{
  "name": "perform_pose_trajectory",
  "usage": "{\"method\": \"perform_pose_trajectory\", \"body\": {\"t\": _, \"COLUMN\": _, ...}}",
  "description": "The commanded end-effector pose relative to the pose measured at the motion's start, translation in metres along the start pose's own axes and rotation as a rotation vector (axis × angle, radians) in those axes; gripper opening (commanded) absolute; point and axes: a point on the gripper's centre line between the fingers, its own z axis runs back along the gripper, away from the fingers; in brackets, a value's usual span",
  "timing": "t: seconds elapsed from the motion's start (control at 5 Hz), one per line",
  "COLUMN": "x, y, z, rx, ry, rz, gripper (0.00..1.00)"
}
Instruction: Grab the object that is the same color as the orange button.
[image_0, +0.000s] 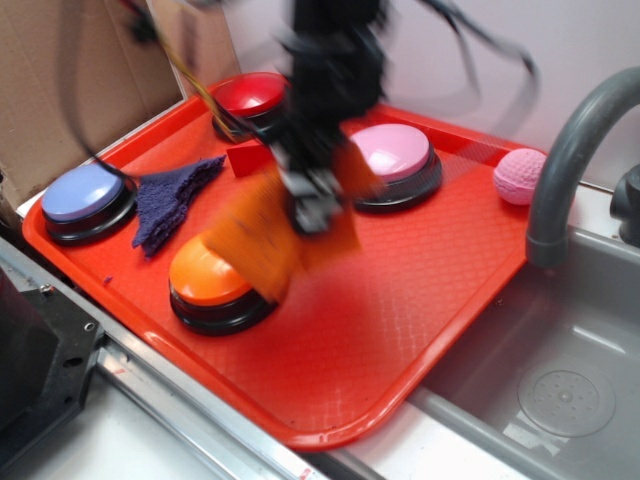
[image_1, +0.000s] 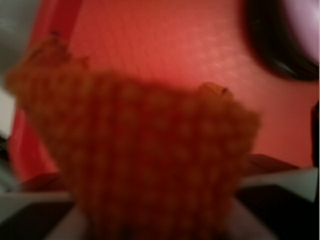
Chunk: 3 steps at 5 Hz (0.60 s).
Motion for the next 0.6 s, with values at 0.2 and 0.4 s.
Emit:
{"method": "perform_pose_trajectory", "body": {"t": 0.2, "x": -0.088, "y": 0.012, "z": 0.089, "rx": 0.057, "ry": -0.082, "rz": 0.004, "gripper": 0.0}}
{"method": "perform_pose_trajectory", "body": {"t": 0.4, "x": -0.099, "y": 0.015, "z": 0.089, "rx": 0.084, "ry": -0.07, "rz": 0.066, "gripper": 0.0}}
